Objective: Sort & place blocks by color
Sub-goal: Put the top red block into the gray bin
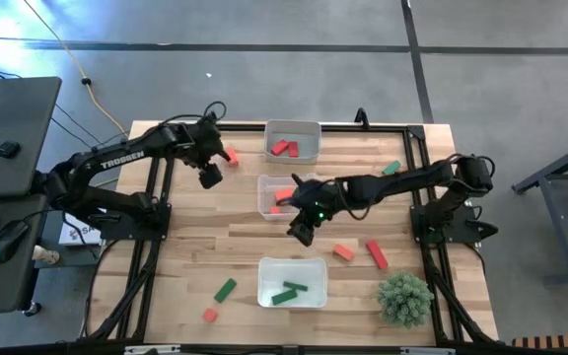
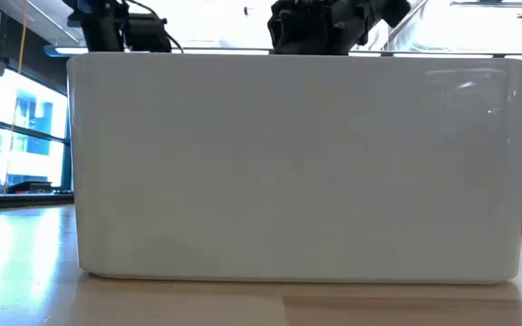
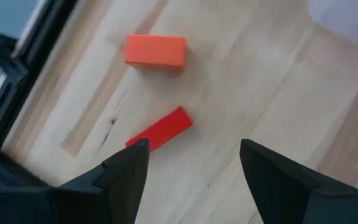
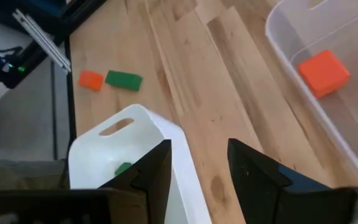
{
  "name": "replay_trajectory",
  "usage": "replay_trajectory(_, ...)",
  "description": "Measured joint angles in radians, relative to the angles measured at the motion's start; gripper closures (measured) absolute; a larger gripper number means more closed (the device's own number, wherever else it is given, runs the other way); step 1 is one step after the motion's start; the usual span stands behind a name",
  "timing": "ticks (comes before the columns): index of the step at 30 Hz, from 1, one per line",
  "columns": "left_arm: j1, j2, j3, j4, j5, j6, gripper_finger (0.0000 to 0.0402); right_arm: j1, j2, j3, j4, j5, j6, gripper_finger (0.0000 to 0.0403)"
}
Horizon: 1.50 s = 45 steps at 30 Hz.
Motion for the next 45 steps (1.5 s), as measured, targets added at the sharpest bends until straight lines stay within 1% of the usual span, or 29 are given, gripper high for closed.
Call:
replay_trajectory(2,0.017,0.025,0.0,0.0,0.02,0.078,0.0159,-0.024,0.0,0.0,-0.001,-0.014,0.0,0.0257)
replay_trajectory(5,0.029,0.068,0.0,0.0,0.025,0.188,0.0158,-0.053,0.0,0.0,0.0,-0.02,0.0,0.0257)
replay_trajectory(9,0.028,0.13,0.0,0.001,0.024,0.278,0.0158,-0.081,0.0,0.0,0.0,-0.027,0.0,0.0257)
replay_trajectory(18,0.028,0.225,0.0,0.013,-0.047,0.431,0.0158,-0.111,0.0,0.0,0.0,-0.022,-0.034,0.0257)
replay_trajectory(25,0.028,0.267,0.0,0.085,-0.092,0.644,0.0158,-0.112,0.0,0.0,0.0,0.014,-0.034,0.0257)
replay_trajectory(29,0.028,0.304,0.0,0.084,-0.109,0.749,0.0158,-0.104,0.0,0.0,0.0,0.033,-0.034,0.0257)
replay_trajectory(36,0.028,0.383,0.0,0.087,-0.17,0.835,0.0158,-0.089,0.0,0.0,0.0,0.049,-0.034,0.0257)
replay_trajectory(40,0.028,0.43,0.0,0.088,-0.202,0.847,0.0158,-0.088,0.0,0.0,0.0,0.05,-0.034,0.0257)
replay_trajectory(45,0.028,0.473,0.0,0.102,-0.212,0.847,0.0158,-0.088,0.0,0.0,0.0,0.05,-0.045,0.0257)
